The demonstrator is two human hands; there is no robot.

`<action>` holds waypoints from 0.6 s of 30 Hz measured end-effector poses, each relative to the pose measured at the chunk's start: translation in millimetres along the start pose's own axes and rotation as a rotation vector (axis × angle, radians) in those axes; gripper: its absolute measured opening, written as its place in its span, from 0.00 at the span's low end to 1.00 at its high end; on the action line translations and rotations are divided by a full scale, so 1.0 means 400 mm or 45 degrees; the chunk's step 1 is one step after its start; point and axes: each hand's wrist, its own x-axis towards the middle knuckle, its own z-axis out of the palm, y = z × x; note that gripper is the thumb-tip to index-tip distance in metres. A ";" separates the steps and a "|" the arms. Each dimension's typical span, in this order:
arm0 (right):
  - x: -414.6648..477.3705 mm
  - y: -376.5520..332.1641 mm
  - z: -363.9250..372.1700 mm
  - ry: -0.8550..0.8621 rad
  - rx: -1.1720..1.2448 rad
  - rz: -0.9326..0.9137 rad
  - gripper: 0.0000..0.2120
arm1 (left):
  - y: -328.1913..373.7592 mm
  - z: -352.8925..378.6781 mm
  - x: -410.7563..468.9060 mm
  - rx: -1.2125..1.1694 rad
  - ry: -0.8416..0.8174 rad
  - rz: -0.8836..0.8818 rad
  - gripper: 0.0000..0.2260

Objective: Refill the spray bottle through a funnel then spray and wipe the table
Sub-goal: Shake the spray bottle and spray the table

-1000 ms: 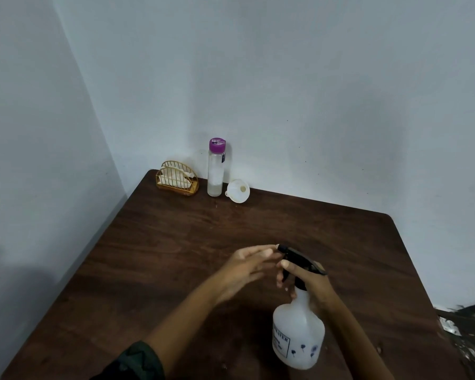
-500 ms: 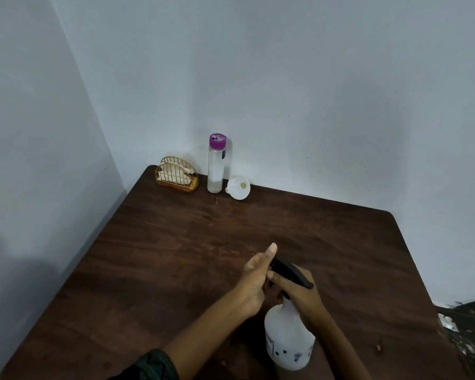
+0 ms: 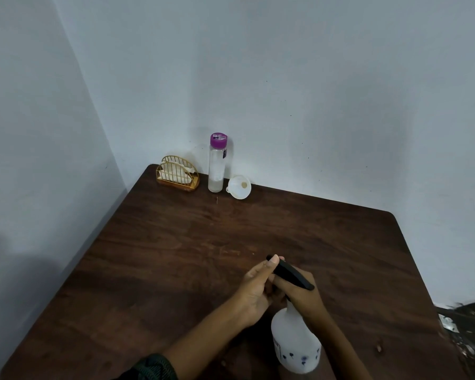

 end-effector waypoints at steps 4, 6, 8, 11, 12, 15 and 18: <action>0.006 0.008 0.013 0.117 0.029 0.033 0.17 | -0.001 -0.002 0.001 0.022 -0.014 -0.009 0.08; 0.005 0.000 0.010 0.061 0.024 0.037 0.11 | 0.002 -0.004 0.000 0.050 0.000 0.012 0.07; 0.004 -0.006 -0.001 -0.022 0.030 0.039 0.06 | 0.006 -0.007 0.001 0.086 0.003 0.046 0.06; 0.002 -0.007 -0.009 -0.053 0.057 0.036 0.07 | 0.009 -0.007 0.001 0.162 -0.027 0.079 0.06; 0.001 -0.007 -0.006 -0.029 0.076 0.040 0.06 | 0.008 -0.005 0.000 0.184 -0.034 0.082 0.06; 0.000 0.006 0.002 0.074 0.120 0.071 0.05 | 0.006 -0.003 -0.002 0.213 -0.031 0.093 0.06; 0.000 0.007 0.002 0.051 0.118 0.083 0.01 | 0.005 -0.008 0.001 0.210 -0.038 0.107 0.10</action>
